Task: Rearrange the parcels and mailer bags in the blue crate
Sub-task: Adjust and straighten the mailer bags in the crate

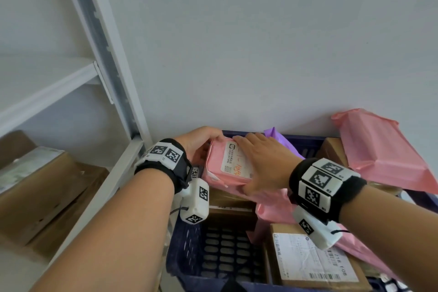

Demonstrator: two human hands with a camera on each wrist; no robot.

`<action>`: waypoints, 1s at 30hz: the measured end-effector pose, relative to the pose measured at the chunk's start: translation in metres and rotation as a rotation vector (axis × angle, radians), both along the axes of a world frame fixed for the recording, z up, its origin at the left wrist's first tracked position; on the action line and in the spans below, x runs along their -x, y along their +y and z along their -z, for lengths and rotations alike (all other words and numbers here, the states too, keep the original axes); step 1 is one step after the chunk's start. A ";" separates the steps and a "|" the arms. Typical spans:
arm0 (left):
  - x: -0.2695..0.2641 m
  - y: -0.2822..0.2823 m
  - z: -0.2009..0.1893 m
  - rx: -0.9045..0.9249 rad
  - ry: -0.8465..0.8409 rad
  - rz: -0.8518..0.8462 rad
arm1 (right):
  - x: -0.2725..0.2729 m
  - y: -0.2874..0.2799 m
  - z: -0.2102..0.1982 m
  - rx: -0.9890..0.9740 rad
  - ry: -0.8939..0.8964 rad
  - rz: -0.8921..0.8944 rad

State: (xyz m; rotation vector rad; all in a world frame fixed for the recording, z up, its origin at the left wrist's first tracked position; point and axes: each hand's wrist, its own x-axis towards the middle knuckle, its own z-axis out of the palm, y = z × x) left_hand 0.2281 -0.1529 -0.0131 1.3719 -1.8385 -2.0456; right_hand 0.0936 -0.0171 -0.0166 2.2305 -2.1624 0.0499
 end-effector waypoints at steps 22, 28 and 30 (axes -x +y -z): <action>-0.010 -0.026 0.017 0.491 -0.565 0.171 | -0.072 -0.010 0.081 -0.564 0.240 -0.120; -0.008 -0.032 0.018 0.501 -0.618 0.208 | -0.077 -0.024 0.105 -0.642 0.216 -0.054; -0.008 -0.034 0.020 0.422 -0.601 0.205 | -0.077 -0.029 0.111 -0.663 0.193 -0.054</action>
